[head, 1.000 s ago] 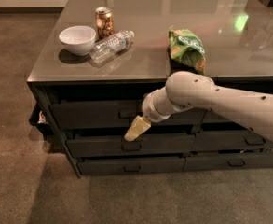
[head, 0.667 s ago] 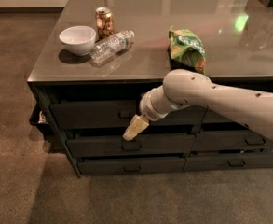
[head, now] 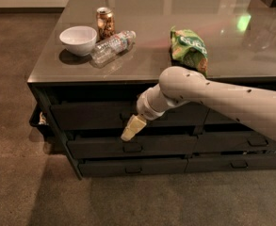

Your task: Open top drawer

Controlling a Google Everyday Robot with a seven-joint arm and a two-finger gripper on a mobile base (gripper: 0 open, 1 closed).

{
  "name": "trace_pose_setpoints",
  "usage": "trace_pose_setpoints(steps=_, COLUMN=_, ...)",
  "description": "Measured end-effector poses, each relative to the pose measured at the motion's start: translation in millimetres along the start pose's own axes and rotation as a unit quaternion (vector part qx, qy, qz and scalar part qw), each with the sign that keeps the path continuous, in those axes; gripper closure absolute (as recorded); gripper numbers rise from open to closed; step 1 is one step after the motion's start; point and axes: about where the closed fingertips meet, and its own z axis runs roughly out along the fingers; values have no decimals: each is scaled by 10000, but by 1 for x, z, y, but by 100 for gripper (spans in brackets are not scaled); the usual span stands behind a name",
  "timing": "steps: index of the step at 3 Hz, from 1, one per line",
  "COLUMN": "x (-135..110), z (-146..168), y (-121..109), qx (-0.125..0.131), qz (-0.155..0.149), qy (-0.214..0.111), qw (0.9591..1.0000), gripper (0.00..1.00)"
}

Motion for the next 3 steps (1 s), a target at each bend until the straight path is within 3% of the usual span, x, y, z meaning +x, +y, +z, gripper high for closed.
trace_pose_setpoints(steps=2, x=-3, z=9, y=-1, qx=-202, qz=-83, qy=48, qw=9998, gripper=42)
trace_pose_setpoints(steps=3, x=-8, z=5, y=-16, qx=-202, qz=-84, qy=48, qw=9998, gripper=67)
